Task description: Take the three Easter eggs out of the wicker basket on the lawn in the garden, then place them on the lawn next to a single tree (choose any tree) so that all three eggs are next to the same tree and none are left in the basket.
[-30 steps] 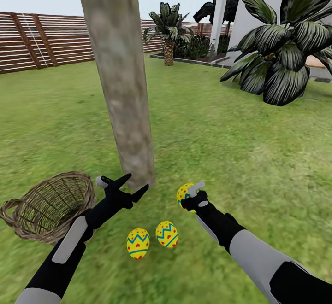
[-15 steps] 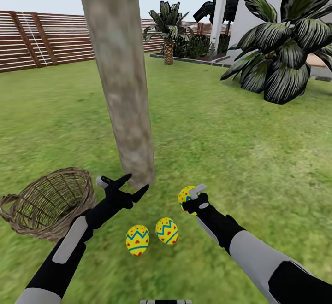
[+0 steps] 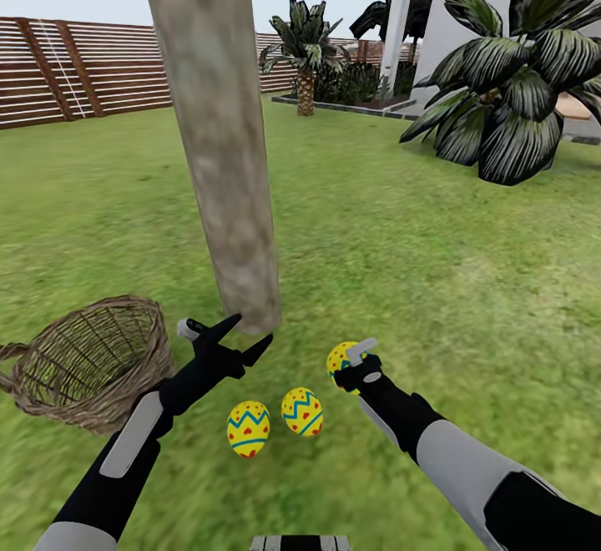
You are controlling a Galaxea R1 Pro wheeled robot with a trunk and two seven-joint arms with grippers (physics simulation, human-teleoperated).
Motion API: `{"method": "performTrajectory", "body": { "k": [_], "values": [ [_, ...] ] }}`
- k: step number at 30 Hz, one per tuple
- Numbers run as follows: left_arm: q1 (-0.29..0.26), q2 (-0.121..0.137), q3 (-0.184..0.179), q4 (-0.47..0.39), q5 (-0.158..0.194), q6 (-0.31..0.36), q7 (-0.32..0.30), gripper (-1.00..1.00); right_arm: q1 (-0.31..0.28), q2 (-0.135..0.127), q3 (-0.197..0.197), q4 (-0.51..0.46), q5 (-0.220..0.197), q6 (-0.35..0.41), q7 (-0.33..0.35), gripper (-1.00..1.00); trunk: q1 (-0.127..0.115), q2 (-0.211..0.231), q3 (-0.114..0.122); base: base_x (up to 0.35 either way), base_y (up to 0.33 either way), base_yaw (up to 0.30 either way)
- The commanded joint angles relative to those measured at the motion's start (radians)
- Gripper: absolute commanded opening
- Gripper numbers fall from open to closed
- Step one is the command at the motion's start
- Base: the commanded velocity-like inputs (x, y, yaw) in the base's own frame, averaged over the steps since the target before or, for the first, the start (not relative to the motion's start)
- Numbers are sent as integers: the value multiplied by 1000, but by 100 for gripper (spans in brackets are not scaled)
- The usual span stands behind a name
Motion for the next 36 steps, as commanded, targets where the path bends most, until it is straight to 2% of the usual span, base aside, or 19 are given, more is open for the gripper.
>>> {"method": "performTrajectory", "body": {
  "k": [1, 22, 27, 32, 36],
  "values": [
    [-1, 1, -2, 0, 4, 4, -2, 100, -1, -1, 8, -2, -10, 4, -8, -100, 4, -8, -4, 0, 0, 0],
    [-1, 1, -2, 0, 4, 4, -1, 100, -1, 4, 16, 0, -8, 2, -7, -100, 16, -18, -85, 0, 0, 0],
    [-1, 0, -3, 0, 4, 4, -1, 100, -1, 4, 13, 45, -6, 2, -7, -100, 18, -19, -104, 0, 0, 0],
    [-1, 0, -3, -1, 4, 4, -1, 100, -1, 4, 13, 50, -6, 2, -7, -100, 20, -20, -123, 0, 0, 0],
    [-1, 1, -3, -1, 4, 4, -2, 100, -1, 4, 13, 51, -6, 2, -7, -100, 20, -20, -123, 0, 0, 0]
  ]
}}
